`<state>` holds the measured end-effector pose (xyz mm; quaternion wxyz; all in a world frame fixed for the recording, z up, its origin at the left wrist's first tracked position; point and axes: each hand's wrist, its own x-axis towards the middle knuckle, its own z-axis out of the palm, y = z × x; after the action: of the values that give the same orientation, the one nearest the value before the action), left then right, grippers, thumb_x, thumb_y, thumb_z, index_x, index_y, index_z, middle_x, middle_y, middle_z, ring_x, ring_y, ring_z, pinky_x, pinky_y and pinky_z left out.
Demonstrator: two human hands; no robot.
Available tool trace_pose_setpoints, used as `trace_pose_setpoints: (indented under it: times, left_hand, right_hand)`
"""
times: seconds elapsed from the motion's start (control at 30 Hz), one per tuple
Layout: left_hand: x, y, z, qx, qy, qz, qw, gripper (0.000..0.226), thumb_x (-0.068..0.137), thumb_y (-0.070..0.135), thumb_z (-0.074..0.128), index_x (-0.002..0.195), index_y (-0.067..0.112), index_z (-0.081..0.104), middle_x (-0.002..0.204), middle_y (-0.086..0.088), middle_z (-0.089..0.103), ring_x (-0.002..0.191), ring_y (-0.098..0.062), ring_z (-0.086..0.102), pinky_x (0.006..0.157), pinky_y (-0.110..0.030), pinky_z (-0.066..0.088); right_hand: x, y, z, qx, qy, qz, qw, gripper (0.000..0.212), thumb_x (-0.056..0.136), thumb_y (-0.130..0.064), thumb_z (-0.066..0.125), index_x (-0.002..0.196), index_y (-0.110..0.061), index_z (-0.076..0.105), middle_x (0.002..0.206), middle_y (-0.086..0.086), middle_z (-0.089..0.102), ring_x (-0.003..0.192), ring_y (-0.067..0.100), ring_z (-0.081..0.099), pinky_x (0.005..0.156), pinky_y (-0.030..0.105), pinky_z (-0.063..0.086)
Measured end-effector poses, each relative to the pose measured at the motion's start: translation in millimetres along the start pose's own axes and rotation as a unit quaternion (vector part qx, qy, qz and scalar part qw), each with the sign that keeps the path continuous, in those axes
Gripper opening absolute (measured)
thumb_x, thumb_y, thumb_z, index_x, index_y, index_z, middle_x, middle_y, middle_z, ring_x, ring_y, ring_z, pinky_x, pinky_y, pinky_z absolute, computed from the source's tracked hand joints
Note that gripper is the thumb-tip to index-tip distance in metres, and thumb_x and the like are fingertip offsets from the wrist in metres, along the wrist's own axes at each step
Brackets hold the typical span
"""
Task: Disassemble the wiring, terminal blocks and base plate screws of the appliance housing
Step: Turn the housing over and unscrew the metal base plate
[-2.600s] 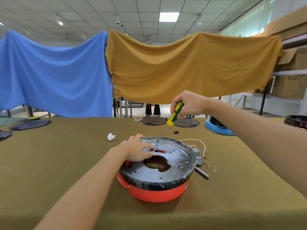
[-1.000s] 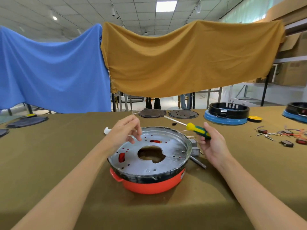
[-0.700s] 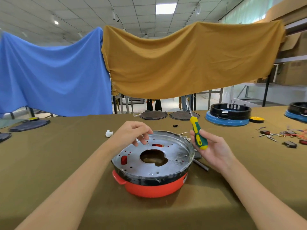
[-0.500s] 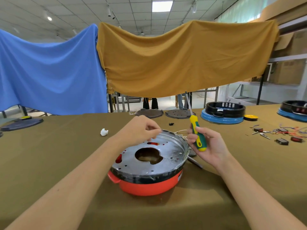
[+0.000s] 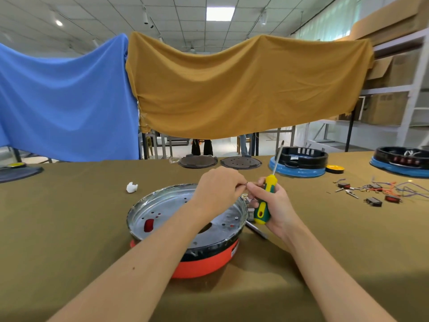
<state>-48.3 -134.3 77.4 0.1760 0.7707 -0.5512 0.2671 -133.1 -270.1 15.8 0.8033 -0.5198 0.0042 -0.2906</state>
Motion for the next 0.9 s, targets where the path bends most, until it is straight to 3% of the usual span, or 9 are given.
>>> trace_pose_setpoints:
  times: [0.13,0.23,0.33,0.4,0.47,0.57,0.63,0.8,0.9]
  left_hand:
    - [-1,2,-3,0.068,-0.044,0.023,0.996,0.031,0.104,0.035,0.042,0.099,0.022,0.069,0.082,0.005,0.056,0.077,-0.017,0.057,0.061,-0.027,0.039]
    - [-2,7,-2,0.122,-0.074,0.044,0.989,0.019,0.104,0.023,0.044,0.108,0.019,0.062,0.086,0.005,0.045,0.081,-0.018,0.057,0.063,-0.027,0.037]
    - [-7,5,-7,0.016,-0.131,0.039,0.99,0.026,0.101,0.025,0.044,0.121,0.021,0.06,0.097,0.004,0.056,0.086,-0.016,0.055,0.07,-0.028,0.042]
    - [-13,-6,-15,-0.087,-0.174,-0.016,0.981,0.034,0.099,0.029,0.049,0.132,0.025,0.057,0.117,0.002,0.061,0.097,-0.014,0.058,0.085,-0.029,0.047]
    - [-24,-25,-23,-0.119,-0.218,-0.089,0.965,0.041,0.099,0.034,0.052,0.139,0.028,0.051,0.136,0.0,0.054,0.115,-0.014,0.053,0.098,-0.028,0.041]
    - [-45,-59,-32,0.018,-0.35,-0.165,0.922,0.061,0.096,0.056,0.047,0.15,0.032,0.034,0.152,-0.005,0.036,0.139,-0.026,0.034,0.112,-0.041,0.029]
    - [-58,-71,-33,0.022,-0.41,-0.189,0.892,0.072,0.091,0.069,0.044,0.153,0.039,0.022,0.158,-0.002,0.026,0.144,-0.027,0.026,0.114,-0.045,0.024]
    - [-71,-78,-22,-0.039,-0.404,-0.216,0.888,0.075,0.087,0.076,0.038,0.152,0.046,0.016,0.163,0.007,0.011,0.149,-0.025,0.012,0.118,-0.049,0.014]
    - [-74,-82,-21,-0.068,-0.416,-0.238,0.875,0.082,0.081,0.085,0.034,0.152,0.05,0.01,0.165,0.011,-0.003,0.152,-0.022,-0.003,0.12,-0.054,0.001]
  right_hand:
    - [0,1,0,-0.011,0.025,-0.014,1.0,0.028,0.083,0.001,0.074,0.081,-0.015,0.051,0.078,0.008,0.066,0.058,0.013,0.057,0.049,0.023,0.048]
    - [-1,1,2,-0.011,0.04,-0.021,0.999,0.028,0.085,0.002,0.072,0.08,-0.015,0.05,0.075,0.006,0.065,0.06,0.013,0.059,0.049,0.022,0.048]
    - [-1,1,3,-0.017,0.077,-0.026,0.997,0.028,0.086,0.002,0.07,0.08,-0.015,0.049,0.073,0.008,0.066,0.061,0.014,0.061,0.051,0.023,0.049]
    - [0,1,2,-0.031,0.114,-0.032,0.992,0.03,0.085,0.005,0.069,0.08,-0.016,0.048,0.072,0.009,0.067,0.063,0.015,0.064,0.056,0.024,0.052]
    - [1,1,1,-0.05,0.144,-0.037,0.988,0.031,0.083,0.007,0.069,0.08,-0.016,0.049,0.075,0.012,0.069,0.069,0.017,0.067,0.065,0.027,0.055]
    - [3,3,-1,-0.064,0.151,-0.045,0.985,0.032,0.08,0.01,0.069,0.08,-0.015,0.049,0.076,0.013,0.066,0.072,0.021,0.068,0.07,0.028,0.057]
    - [5,4,-3,-0.093,0.16,-0.05,0.981,0.032,0.08,0.01,0.069,0.078,-0.015,0.049,0.074,0.011,0.064,0.074,0.022,0.071,0.071,0.028,0.058]
    - [5,6,-8,-0.224,0.158,-0.004,0.962,0.028,0.079,0.006,0.07,0.073,-0.015,0.052,0.067,0.006,0.066,0.073,0.024,0.07,0.073,0.036,0.056]
    - [3,-6,-13,-0.387,0.136,0.018,0.912,0.023,0.076,-0.002,0.077,0.076,-0.012,0.056,0.072,0.008,0.07,0.067,0.019,0.068,0.068,0.036,0.057]
